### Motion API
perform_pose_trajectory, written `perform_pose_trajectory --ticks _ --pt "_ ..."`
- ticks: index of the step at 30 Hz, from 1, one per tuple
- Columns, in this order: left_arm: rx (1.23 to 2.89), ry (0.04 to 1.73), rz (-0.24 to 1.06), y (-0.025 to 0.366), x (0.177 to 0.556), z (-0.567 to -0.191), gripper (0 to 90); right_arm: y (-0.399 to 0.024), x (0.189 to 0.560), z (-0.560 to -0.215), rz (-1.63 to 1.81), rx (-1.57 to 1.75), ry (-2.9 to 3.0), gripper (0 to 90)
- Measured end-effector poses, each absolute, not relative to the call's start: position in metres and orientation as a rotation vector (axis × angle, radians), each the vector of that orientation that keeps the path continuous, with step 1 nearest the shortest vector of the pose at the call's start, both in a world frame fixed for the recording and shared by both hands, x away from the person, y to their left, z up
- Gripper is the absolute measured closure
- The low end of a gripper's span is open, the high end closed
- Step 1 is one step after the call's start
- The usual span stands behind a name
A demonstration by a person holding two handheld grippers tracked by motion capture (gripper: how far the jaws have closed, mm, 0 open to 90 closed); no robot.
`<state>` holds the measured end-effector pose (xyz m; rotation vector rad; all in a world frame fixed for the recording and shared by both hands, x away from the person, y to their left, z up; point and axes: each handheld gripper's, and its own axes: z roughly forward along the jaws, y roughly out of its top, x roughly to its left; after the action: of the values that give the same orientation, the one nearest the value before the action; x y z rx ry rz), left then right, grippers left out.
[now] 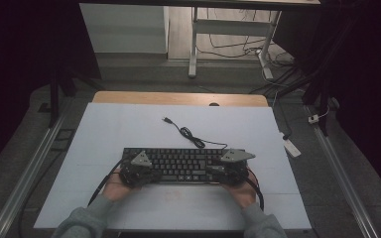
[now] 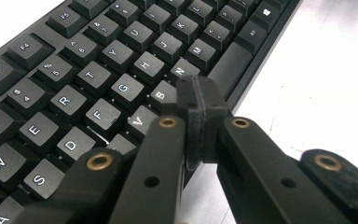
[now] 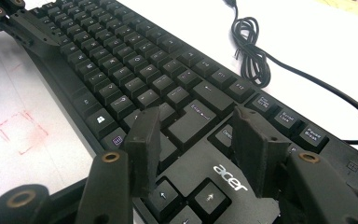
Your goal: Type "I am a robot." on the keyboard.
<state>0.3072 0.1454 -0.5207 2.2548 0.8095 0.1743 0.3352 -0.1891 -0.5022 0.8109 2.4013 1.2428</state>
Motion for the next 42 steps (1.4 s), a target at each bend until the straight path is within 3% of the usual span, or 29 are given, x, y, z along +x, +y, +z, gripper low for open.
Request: perform_pose_trajectory --ticks 15,20,30,42 --pt "2.232 0.815 0.226 0.146 0.304 -0.517 87.9 -0.19 0.335 -0.502 1.242 0.806 2.4 52.3" --pt "2.198 0.824 0.226 0.151 0.304 -0.513 79.1 -0.189 0.335 -0.502 1.245 0.806 2.399 52.2" --pt "2.125 0.921 0.307 0.163 0.303 -0.501 40.5 -0.19 0.334 -0.501 1.247 0.805 2.398 52.0" --pt "2.067 0.99 0.324 0.18 0.304 -0.492 29.0 -0.19 0.334 -0.501 1.249 0.804 2.398 51.5"
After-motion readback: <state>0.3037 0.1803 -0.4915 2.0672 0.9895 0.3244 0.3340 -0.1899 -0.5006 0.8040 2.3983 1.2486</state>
